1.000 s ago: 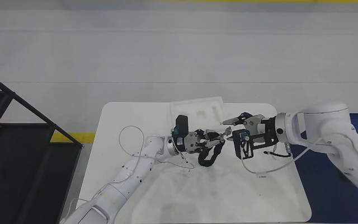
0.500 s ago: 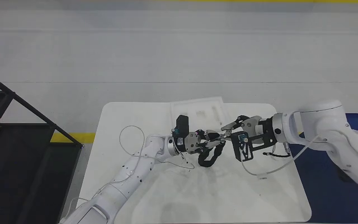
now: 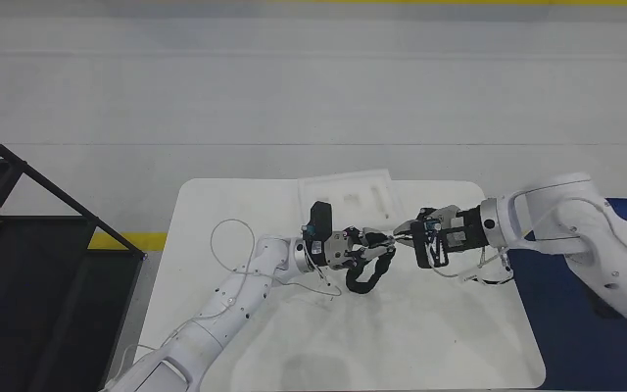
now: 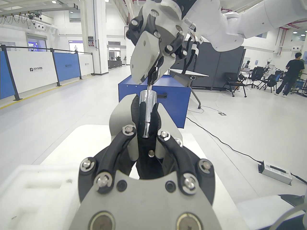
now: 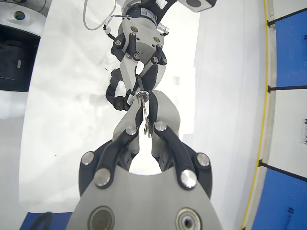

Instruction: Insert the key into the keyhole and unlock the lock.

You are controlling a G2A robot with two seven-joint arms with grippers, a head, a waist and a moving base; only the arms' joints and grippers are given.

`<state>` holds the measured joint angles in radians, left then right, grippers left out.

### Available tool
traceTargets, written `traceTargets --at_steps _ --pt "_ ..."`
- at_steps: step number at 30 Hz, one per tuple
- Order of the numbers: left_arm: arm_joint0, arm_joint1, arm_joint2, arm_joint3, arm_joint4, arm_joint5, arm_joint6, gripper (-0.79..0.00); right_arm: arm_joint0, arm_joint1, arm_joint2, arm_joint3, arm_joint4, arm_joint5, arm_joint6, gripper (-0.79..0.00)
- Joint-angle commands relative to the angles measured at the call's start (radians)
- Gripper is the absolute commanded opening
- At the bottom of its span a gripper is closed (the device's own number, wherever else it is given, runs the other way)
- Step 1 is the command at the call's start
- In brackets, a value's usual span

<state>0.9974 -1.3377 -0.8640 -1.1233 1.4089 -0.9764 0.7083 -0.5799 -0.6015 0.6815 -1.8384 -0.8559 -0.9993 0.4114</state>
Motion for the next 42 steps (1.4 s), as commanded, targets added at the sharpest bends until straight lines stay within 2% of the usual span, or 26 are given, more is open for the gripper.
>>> traceTargets --at_steps 1,10,16,17,19,27,38,39,40,41,42 --pt "-0.001 0.000 0.001 0.000 0.001 0.001 0.002 -0.785 -0.001 -0.001 -0.003 0.013 0.089 0.037 0.047 -0.785" --pt "-0.003 0.003 0.005 -0.002 0.010 0.000 0.010 -0.785 -0.002 0.001 -0.022 0.024 0.467 0.172 0.304 -0.785" --pt "-0.004 0.002 0.015 -0.003 0.015 0.001 0.015 -0.785 0.019 -0.001 -0.018 0.004 0.605 0.231 0.425 -0.785" --pt "-0.004 0.002 0.016 -0.002 0.016 0.001 0.015 -0.785 0.021 -0.002 -0.016 0.002 0.612 0.233 0.435 -0.628" --pt "-0.003 0.003 0.017 0.000 0.021 -0.001 0.015 -0.785 0.023 -0.002 -0.011 0.001 0.625 0.236 0.454 0.000" --pt "0.012 0.023 0.009 -0.006 0.096 -0.019 -0.057 -0.785 0.003 0.016 0.046 0.013 0.643 0.253 0.488 0.000" --pt "0.045 0.071 -0.041 -0.022 0.217 -0.026 -0.319 -0.785 -0.106 0.057 0.144 -0.026 0.630 0.281 0.435 0.000" --pt "0.048 0.073 -0.045 -0.026 0.215 -0.025 -0.336 -0.619 -0.116 0.058 0.149 -0.030 0.629 0.283 0.428 0.000" --pt "0.051 0.075 -0.048 -0.029 0.212 -0.025 -0.354 -0.120 -0.126 0.060 0.154 -0.034 0.625 0.284 0.422 0.000" --pt "0.053 0.076 -0.051 -0.031 0.205 -0.024 -0.371 0.000 -0.135 0.062 0.159 -0.036 0.622 0.286 0.414 0.000" --pt "0.053 0.077 -0.058 -0.038 0.197 -0.007 -0.382 0.000 -0.145 0.063 0.163 -0.037 0.619 0.287 0.403 0.000"
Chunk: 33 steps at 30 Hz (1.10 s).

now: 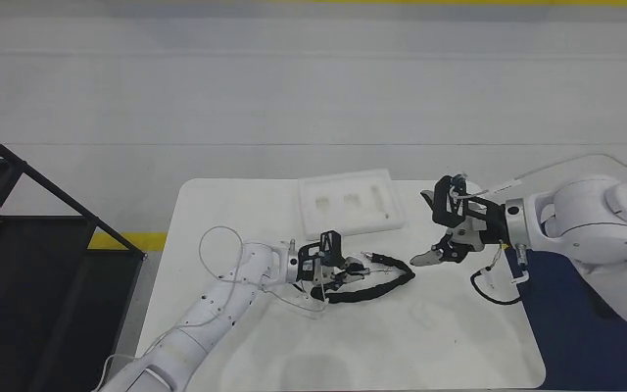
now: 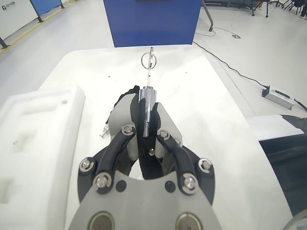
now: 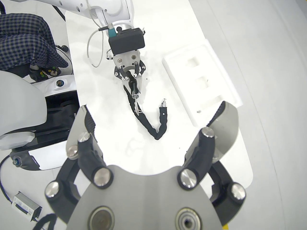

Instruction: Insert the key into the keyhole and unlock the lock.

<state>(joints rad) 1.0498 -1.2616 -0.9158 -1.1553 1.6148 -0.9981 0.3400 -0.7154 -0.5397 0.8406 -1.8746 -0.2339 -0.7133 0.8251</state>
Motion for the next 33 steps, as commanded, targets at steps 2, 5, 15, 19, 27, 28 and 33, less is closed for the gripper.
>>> traceTargets --at_steps 2,5,15,19,27,28,33 --pt "0.008 0.002 -0.011 -0.015 -0.017 0.048 -0.023 0.000 -0.029 0.003 0.012 -0.002 -0.013 0.002 -0.031 0.000" --pt "0.008 0.005 -0.015 -0.013 -0.020 0.051 -0.029 0.000 -0.057 0.004 0.021 -0.001 -0.028 0.002 -0.066 0.000" --pt "-0.051 0.034 -0.130 -0.015 -0.073 0.048 0.064 0.000 -0.097 -0.020 0.005 0.000 -0.096 -0.010 -0.165 0.000" --pt "-0.114 0.056 -0.203 -0.015 -0.087 -0.014 0.070 0.000 -0.083 -0.049 -0.022 0.052 -0.173 -0.005 -0.256 0.000" --pt "-0.264 0.110 -0.157 0.045 -0.128 -0.014 0.051 0.000 -0.012 -0.125 -0.102 0.180 -0.269 -0.015 -0.386 0.000" --pt "-0.285 0.119 -0.135 0.051 -0.135 -0.014 0.048 0.000 0.000 -0.135 -0.110 0.200 -0.273 -0.023 -0.398 0.000" --pt "-0.376 0.175 -0.001 0.068 -0.218 -0.014 0.088 0.000 0.065 -0.177 -0.139 0.313 -0.308 -0.138 -0.461 0.000"
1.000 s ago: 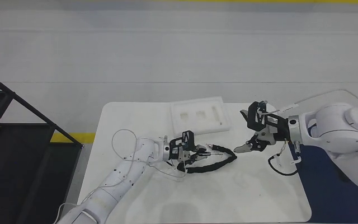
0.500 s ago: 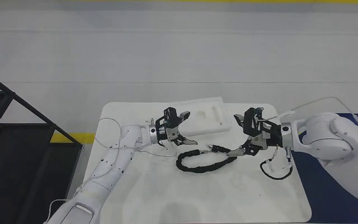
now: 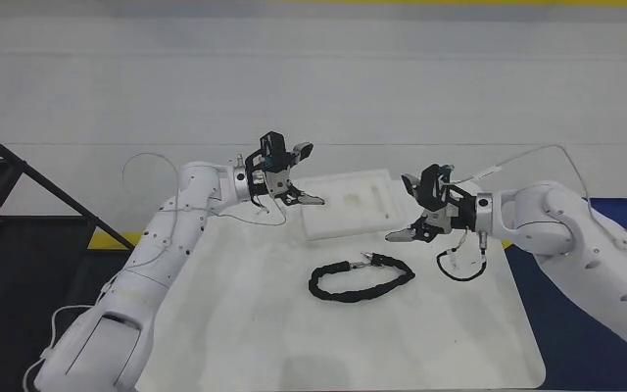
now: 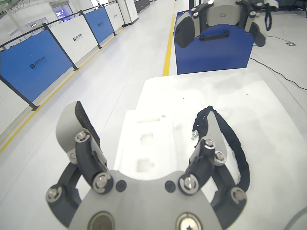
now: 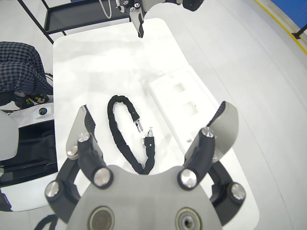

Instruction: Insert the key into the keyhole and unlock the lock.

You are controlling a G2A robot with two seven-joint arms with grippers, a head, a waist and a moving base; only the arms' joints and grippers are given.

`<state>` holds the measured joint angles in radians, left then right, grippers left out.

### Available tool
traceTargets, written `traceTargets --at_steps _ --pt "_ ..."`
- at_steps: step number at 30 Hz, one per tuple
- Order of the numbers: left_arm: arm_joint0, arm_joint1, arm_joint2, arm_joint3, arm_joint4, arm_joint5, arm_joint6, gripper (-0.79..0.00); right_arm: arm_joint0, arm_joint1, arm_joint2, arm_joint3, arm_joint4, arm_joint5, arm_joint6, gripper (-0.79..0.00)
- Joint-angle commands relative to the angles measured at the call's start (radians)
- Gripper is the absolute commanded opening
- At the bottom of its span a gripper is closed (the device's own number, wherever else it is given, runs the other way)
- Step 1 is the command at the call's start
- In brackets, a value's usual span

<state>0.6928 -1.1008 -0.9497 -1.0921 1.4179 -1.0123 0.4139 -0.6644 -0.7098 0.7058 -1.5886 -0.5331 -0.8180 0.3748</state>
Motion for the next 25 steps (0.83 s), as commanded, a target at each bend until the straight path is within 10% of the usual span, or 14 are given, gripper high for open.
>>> traceTargets --at_steps 1,14,25 --pt "-0.035 0.028 0.059 0.008 -0.039 0.000 0.026 0.000 0.026 -0.015 -0.009 0.053 -0.011 -0.060 -0.024 0.000" --pt "-0.180 0.204 0.297 0.017 -0.080 0.000 0.190 0.000 0.176 -0.096 -0.062 0.306 -0.062 -0.194 -0.117 0.000" --pt "-0.253 0.268 0.415 -0.002 -0.117 0.000 0.249 0.000 0.225 -0.116 -0.124 0.370 -0.128 -0.194 -0.219 0.000"
